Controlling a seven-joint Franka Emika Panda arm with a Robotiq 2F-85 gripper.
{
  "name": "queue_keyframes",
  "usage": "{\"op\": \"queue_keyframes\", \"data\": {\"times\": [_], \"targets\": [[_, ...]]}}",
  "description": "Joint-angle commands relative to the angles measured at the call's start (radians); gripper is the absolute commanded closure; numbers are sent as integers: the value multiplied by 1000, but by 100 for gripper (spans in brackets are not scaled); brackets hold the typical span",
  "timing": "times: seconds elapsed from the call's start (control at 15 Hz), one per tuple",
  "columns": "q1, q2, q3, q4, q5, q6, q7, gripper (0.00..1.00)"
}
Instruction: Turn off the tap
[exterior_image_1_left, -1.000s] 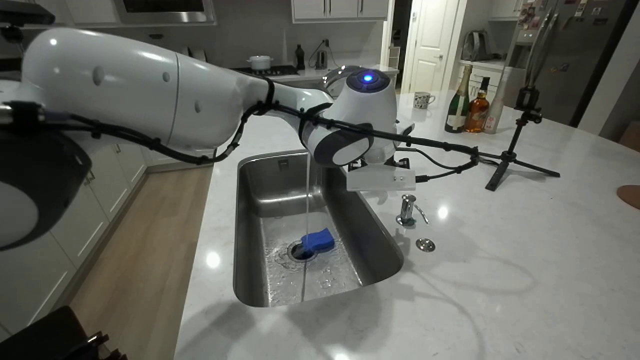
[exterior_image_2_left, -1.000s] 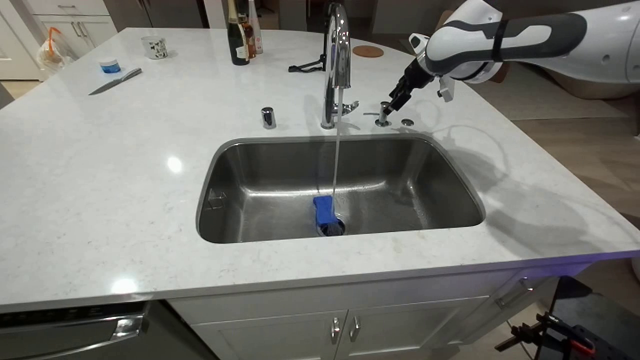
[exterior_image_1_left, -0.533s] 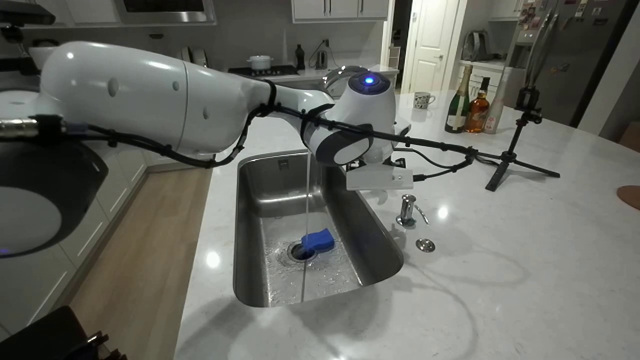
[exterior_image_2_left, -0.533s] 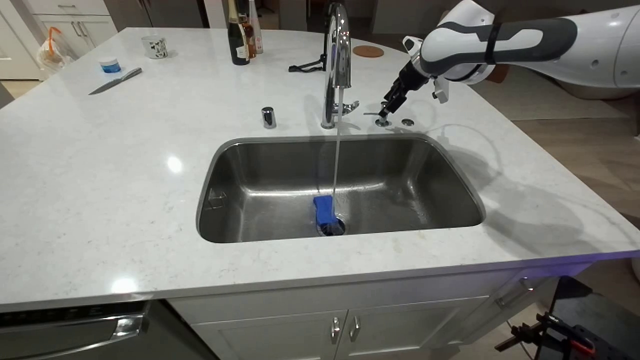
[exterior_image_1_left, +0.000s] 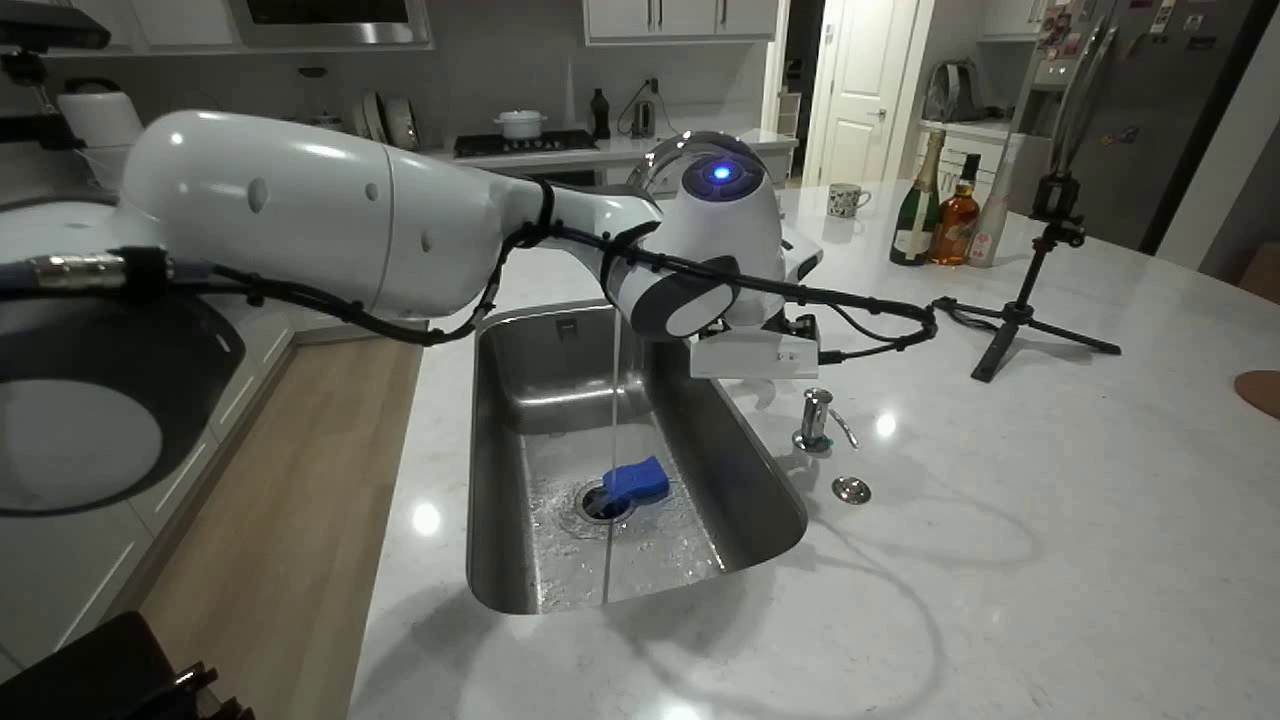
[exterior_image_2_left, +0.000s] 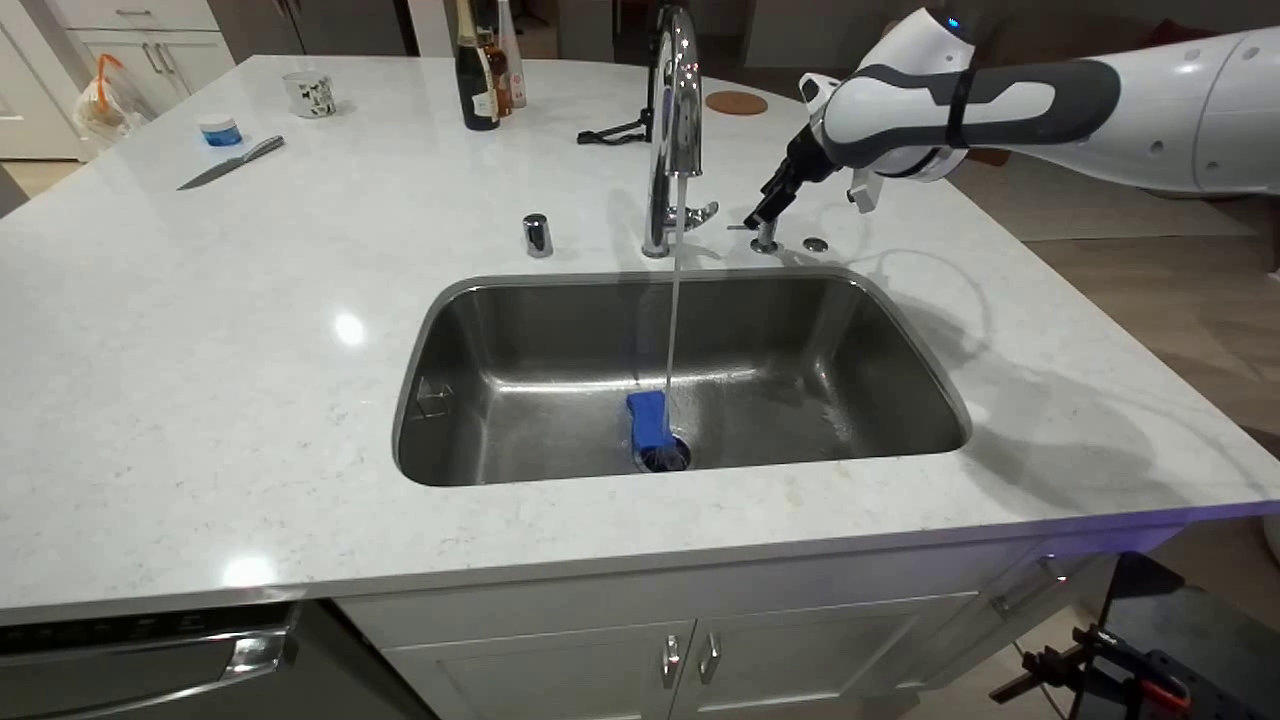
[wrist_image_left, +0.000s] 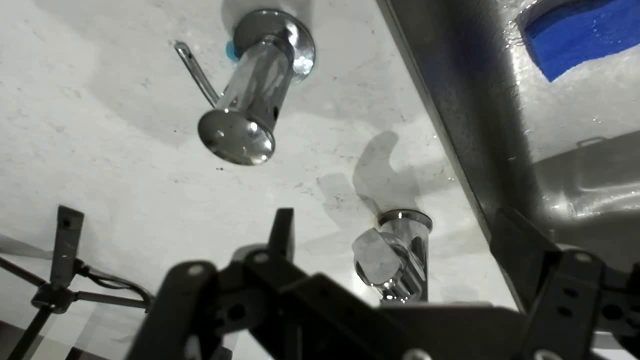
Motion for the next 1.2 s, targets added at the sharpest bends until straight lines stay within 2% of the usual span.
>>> {"op": "queue_keyframes", "data": {"times": [0.0, 0.07, 0.33, 0.67, 0.8, 1.13], "targets": [[39, 60, -38, 96, -22, 18, 71, 25], [46, 69, -47, 111, -24, 14, 80, 26], [65, 98, -76, 173, -28, -1, 99, 58], [59, 132, -60, 232, -16, -1, 52, 95], [59, 148, -57, 252, -15, -2, 45, 100], [54, 194, -36, 299, -8, 8, 4, 100]]}}
